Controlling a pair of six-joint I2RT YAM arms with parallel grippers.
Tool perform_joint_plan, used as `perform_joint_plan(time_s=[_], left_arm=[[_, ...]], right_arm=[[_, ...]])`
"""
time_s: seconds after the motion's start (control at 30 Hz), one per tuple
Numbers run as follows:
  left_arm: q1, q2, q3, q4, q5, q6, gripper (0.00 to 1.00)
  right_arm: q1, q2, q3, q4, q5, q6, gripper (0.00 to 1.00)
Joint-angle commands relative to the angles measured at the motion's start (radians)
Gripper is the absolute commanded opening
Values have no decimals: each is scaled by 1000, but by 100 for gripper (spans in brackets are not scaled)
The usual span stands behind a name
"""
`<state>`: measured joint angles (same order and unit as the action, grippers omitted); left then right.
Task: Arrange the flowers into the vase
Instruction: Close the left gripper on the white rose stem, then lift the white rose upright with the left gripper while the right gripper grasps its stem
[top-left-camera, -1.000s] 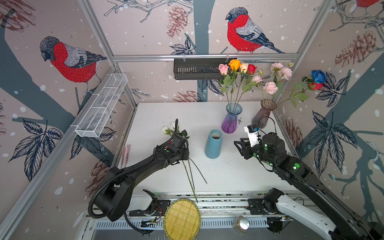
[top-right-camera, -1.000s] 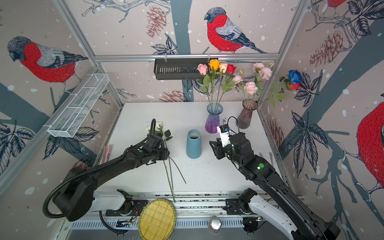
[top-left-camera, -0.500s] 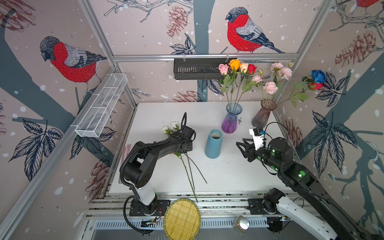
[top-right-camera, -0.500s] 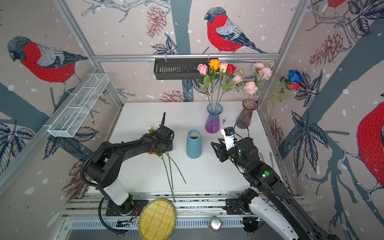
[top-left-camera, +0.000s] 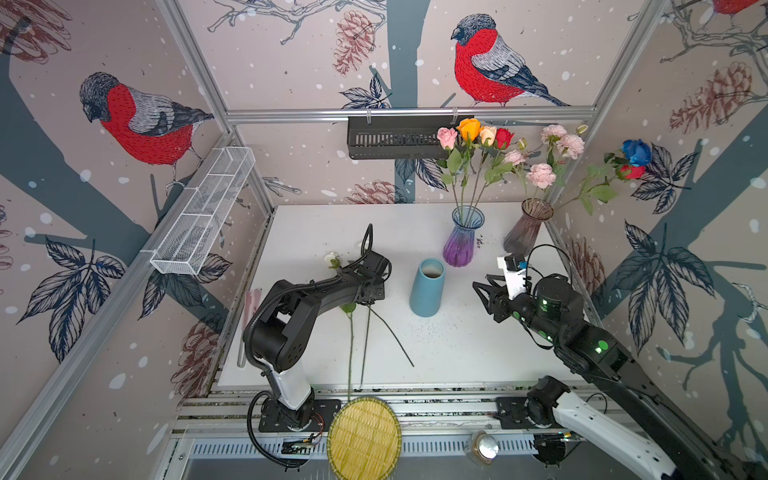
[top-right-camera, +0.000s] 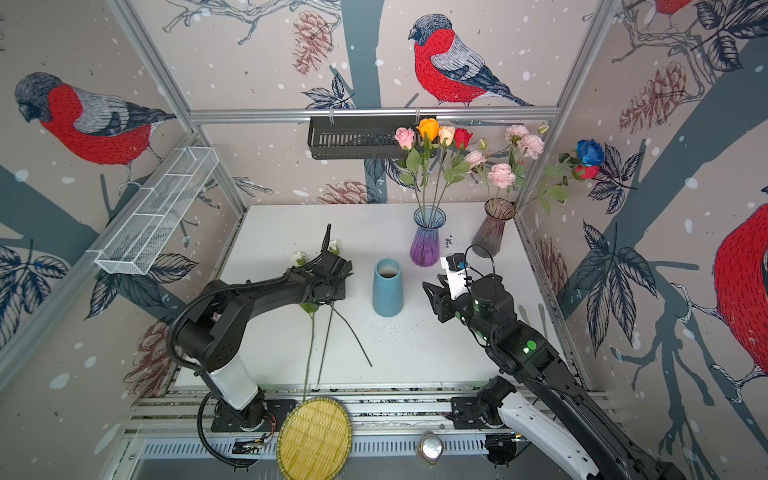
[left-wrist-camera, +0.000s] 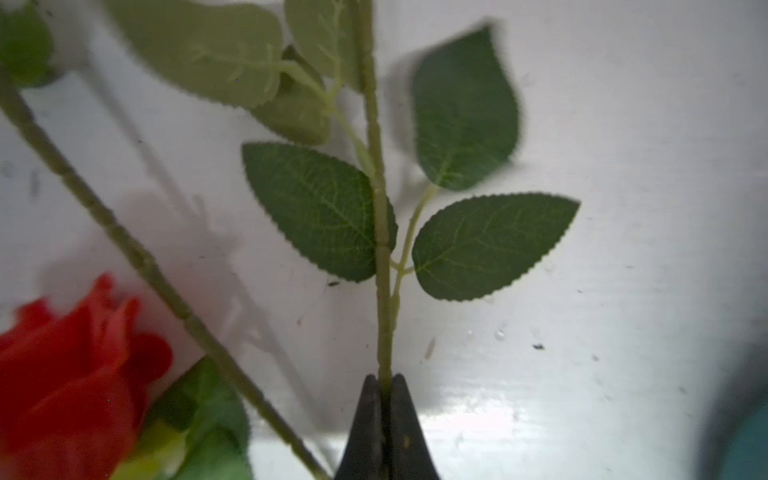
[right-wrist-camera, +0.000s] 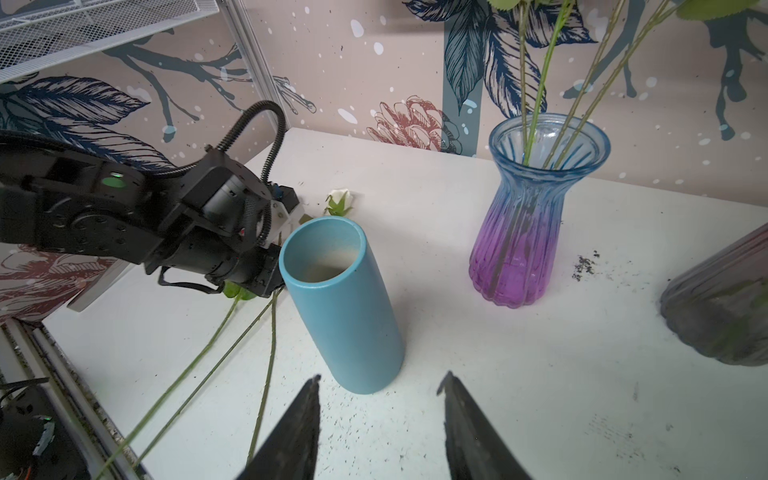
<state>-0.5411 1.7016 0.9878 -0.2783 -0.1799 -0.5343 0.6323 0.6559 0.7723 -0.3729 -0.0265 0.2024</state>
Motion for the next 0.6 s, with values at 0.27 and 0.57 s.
perform_joint_plan(time_s=[0.27,0.57], left_arm=[[0,-578,-118,391,239,100,0],[-38,-646,-145,886,764,-66,0]], right_arm=[[15,86,56,135,-224,4,48],[90,302,150,478,-680,226,47]])
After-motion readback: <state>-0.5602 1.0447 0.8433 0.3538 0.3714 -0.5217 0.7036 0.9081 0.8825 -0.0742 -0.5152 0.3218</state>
